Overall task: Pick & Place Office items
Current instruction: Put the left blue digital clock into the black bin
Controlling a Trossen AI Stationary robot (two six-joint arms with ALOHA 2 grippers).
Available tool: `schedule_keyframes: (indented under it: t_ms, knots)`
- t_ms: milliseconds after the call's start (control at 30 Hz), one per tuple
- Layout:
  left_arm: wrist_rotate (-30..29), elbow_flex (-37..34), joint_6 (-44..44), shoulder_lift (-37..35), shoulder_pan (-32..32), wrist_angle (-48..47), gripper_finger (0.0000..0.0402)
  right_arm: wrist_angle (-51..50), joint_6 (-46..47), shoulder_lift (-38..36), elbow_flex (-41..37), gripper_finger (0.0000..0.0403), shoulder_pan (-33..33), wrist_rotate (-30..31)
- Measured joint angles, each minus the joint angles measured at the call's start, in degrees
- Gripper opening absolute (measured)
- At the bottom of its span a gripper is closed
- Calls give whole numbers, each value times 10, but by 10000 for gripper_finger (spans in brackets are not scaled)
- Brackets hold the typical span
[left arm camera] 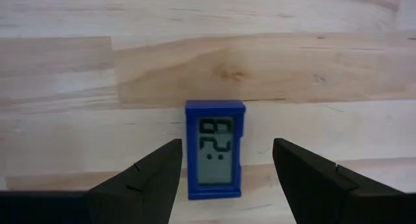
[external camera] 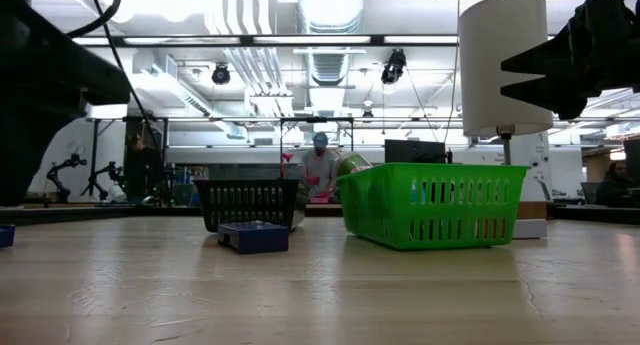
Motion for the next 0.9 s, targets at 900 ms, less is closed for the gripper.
schedule_keyframes:
  t_ms: [900]
  knots:
    - [30, -90, -9, -3, -3, 120, 244, 0, 0, 0, 0, 327, 0, 0]
